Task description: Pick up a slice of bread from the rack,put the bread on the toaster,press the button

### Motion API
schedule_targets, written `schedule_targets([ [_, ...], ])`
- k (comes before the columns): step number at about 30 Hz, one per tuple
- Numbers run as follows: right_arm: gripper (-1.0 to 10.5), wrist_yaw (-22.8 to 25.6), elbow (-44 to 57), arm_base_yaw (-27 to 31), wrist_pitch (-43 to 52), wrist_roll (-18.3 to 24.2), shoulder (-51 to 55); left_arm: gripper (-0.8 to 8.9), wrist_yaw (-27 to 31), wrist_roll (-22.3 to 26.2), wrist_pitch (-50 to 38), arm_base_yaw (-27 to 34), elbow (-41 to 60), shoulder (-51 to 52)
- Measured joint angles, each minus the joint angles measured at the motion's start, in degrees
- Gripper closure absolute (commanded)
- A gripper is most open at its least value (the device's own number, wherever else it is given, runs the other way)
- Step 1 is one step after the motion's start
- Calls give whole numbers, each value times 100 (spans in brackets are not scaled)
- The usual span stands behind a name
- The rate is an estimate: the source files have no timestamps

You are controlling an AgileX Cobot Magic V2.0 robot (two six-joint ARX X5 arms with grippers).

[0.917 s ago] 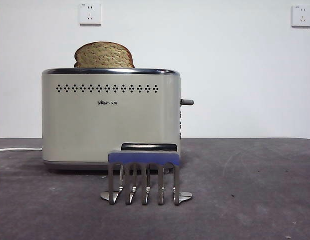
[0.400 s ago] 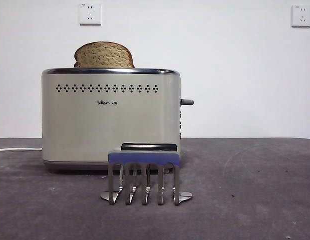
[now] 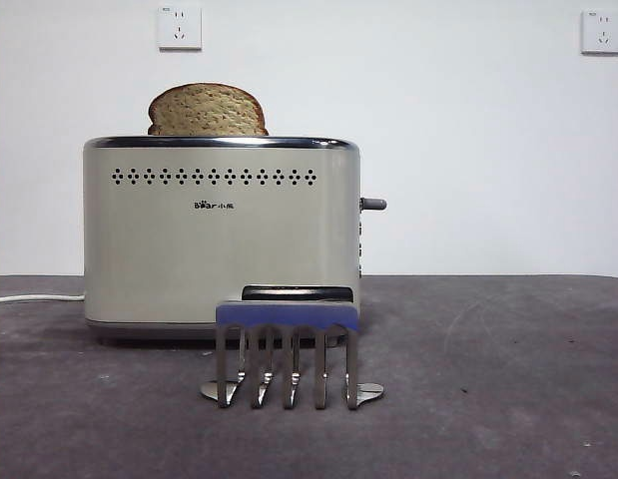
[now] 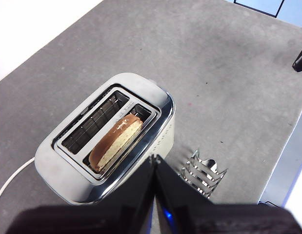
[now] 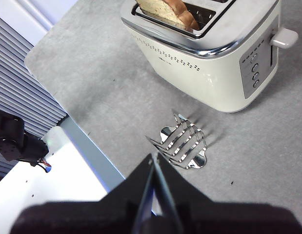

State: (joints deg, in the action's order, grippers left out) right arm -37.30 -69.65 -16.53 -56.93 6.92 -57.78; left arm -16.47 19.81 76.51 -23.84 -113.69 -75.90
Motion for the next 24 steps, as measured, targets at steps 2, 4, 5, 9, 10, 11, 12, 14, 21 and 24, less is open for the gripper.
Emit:
schedule_targets([
  [2,946,0,0,0,-2,0,0,817,74,26,-2,48,0,2],
  [4,946,0,0,0,-2,0,0,817,140,59,-42,188,2,24],
  [5,946,0,0,0,-2,0,0,817,133,68,-245,321,2,66],
  [9,946,0,0,0,-2,0,0,817,-120,15,-1259,887,4,389],
  [10,946,2,0,0,-2,0,0,817,-223,-15,-1467,1027,4,498],
  [11,946,2,0,0,-2,0,0,817,-328,-81,-1698,1215,4,654],
  [12,946,2,0,0,-2,0,0,817,-382,-133,-1840,1355,4,769],
  [14,946,0,0,0,-2,0,0,817,-411,-223,-2186,1661,76,1038],
  [21,946,2,0,0,-2,0,0,817,-177,-439,-4162,2415,1666,2107],
  [24,946,2,0,0,-2,0,0,817,122,-496,-5058,2627,2782,2667],
])
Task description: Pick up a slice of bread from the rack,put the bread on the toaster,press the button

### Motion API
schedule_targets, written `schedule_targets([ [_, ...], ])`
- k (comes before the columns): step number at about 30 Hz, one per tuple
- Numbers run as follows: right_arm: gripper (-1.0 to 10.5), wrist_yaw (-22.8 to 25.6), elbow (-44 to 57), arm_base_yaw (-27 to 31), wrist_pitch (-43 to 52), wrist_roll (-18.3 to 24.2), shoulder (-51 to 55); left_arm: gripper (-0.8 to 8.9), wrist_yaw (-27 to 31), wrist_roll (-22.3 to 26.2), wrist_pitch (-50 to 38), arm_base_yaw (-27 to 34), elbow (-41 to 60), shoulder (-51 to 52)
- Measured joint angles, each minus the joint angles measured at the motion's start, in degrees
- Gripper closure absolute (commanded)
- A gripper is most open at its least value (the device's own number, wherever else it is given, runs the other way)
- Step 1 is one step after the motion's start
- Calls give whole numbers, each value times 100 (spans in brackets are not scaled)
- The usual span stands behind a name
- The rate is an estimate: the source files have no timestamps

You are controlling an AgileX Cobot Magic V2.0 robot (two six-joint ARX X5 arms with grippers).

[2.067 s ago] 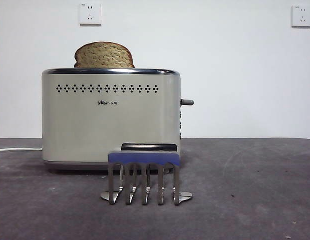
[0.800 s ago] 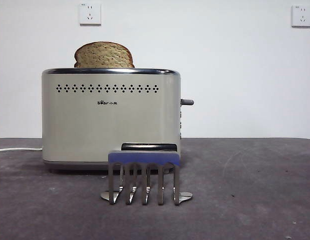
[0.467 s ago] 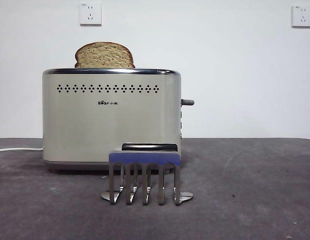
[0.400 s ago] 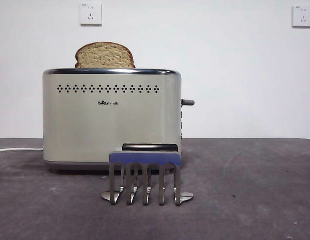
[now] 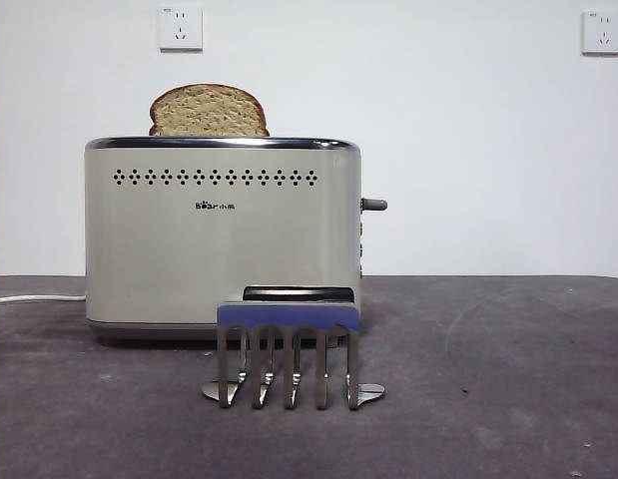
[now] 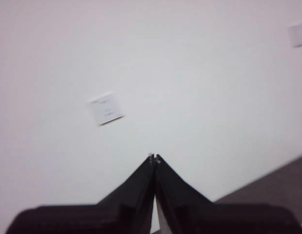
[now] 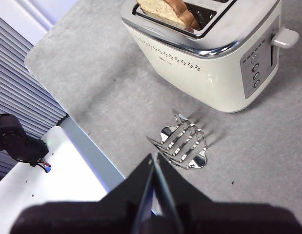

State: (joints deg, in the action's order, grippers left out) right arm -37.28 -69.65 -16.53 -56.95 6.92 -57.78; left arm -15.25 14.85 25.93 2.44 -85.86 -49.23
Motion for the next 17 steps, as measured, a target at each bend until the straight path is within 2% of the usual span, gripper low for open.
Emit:
schedule_targets([
  [8,946,-2,0,0,0,0,0,817,229,-122,-1652,354,3102,1425],
  [17,946,-2,0,0,0,0,0,817,461,-142,-2197,389,5670,2896],
])
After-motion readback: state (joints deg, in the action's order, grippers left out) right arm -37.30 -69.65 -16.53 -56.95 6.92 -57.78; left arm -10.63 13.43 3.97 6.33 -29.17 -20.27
